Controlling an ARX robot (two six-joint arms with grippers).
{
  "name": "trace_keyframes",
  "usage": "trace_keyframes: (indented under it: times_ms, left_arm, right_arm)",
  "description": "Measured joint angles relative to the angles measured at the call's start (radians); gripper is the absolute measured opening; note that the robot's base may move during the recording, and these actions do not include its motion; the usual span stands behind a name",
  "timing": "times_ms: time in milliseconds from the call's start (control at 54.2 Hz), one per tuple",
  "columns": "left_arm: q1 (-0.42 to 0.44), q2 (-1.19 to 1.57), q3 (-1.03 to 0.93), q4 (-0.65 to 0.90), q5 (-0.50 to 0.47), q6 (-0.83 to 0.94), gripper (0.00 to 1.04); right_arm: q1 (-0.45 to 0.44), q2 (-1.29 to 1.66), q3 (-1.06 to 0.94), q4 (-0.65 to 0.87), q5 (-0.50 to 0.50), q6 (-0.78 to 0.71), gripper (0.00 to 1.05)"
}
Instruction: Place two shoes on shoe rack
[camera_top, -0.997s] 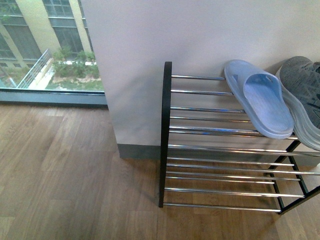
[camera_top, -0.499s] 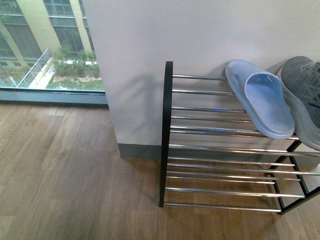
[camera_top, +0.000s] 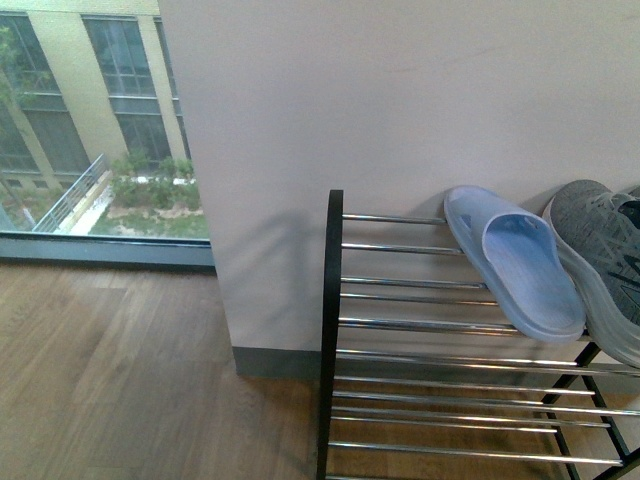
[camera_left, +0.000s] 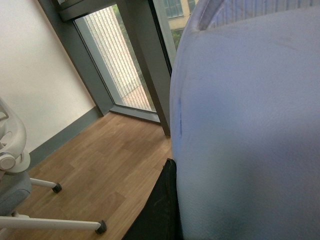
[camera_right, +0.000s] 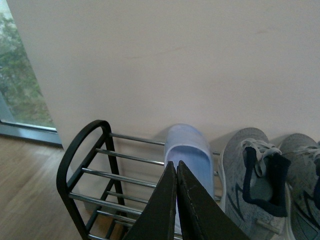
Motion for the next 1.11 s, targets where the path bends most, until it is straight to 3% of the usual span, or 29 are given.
trace_keyframes:
  times_ms: [1108]
  left_arm:
    - [0.0, 0.0, 0.0, 0.0, 0.0, 0.0, 0.02]
  right_arm:
    - [0.002, -0.731, -0.048, -0.645, 0.009, 0.0, 0.02]
